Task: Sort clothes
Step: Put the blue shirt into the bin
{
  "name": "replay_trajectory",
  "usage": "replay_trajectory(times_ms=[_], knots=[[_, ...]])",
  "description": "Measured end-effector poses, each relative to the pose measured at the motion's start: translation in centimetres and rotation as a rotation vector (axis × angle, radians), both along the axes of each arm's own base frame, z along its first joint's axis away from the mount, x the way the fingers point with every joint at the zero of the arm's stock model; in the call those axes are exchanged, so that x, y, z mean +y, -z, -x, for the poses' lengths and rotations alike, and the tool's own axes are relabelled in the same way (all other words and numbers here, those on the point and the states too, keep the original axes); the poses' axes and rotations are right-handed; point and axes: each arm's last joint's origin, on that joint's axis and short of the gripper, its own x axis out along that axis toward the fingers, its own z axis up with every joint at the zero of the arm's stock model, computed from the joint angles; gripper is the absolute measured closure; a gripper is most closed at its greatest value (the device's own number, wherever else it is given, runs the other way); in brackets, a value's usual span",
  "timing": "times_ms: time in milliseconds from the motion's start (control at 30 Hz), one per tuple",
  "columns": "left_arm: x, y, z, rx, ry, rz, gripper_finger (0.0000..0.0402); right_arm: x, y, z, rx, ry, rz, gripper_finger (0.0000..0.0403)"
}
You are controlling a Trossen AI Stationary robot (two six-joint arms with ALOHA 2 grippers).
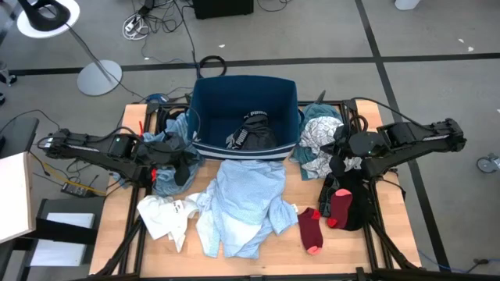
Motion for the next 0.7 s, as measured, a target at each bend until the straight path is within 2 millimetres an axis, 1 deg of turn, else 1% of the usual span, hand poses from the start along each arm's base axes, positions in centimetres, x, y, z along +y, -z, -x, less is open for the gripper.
replay_trajectory(times_ms=[100, 200, 467, 567, 700], knots=[[0.1, 0.3, 0.3, 0.037, -0.027, -0.022, 0.0298, 0.0, 0.0, 0.0, 0.0, 0.0, 0.0, 0.0398], [0.4, 0.8, 0.9, 0.1, -0.107, -0.03, 0.0298, 0.0, 0.0, 0.0, 0.0, 0.0, 0.0, 0.0398], [0.8, 2.3, 3.0, 0.297, -0.302, 0.044, 0.0298, 0.0, 0.0, 0.0, -0.001, 0.0, 0.0, 0.0398], [0.8, 3.7, 3.2, 0.34, -0.339, 0.076, 0.0298, 0.0, 0.0, 0.0, -0.001, 0.0, 0.0, 0.0398], [0.6, 6.1, 3.2, 0.421, -0.339, 0.152, 0.0298, 0.0, 0.0, -0.2, 0.003, 0.0, 0.001, 0.0398]])
